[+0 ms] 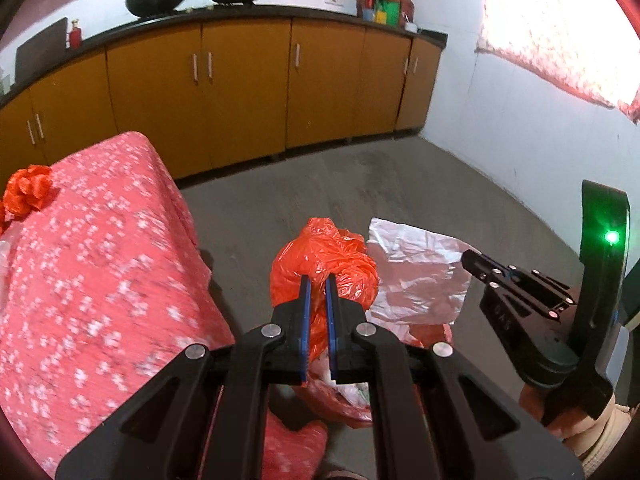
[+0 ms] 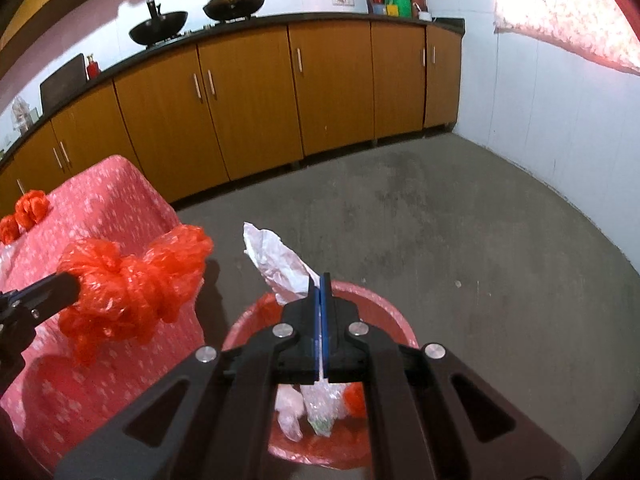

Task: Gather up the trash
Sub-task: 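Carry red bag and white sheet to the orange basket and release them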

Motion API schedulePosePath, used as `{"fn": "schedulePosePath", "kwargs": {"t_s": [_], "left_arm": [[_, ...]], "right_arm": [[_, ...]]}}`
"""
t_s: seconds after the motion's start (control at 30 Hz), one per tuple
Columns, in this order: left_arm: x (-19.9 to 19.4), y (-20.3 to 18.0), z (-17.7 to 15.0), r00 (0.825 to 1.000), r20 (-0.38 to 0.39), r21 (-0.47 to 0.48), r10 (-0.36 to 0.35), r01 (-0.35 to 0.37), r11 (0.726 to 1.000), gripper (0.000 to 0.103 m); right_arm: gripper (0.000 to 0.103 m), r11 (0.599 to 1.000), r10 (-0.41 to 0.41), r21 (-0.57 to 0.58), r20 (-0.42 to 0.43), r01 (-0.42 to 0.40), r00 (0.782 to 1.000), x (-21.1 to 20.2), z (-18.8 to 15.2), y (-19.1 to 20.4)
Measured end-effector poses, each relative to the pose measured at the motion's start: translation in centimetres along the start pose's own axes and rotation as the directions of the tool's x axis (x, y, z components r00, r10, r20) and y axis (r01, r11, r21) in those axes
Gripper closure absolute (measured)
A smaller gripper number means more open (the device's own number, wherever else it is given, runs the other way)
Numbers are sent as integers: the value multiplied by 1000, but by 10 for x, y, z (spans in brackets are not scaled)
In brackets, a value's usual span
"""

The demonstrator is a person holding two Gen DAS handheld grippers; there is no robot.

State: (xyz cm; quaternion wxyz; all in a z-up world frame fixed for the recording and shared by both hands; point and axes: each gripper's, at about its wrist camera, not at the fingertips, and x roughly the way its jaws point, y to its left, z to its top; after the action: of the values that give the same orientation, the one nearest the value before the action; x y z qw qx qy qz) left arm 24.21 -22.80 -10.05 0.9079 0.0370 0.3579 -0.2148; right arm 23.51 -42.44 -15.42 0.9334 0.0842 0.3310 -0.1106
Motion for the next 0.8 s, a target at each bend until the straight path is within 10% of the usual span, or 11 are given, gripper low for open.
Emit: {"fn": "schedulePosePath", "kwargs": {"t_s": [0.8], "left_arm": [[76, -34, -12, 985, -169, 39, -17, 23, 999, 96]], "right_arm": [[101, 1000, 4, 25, -112, -2, 994, 39, -26, -39]]}}
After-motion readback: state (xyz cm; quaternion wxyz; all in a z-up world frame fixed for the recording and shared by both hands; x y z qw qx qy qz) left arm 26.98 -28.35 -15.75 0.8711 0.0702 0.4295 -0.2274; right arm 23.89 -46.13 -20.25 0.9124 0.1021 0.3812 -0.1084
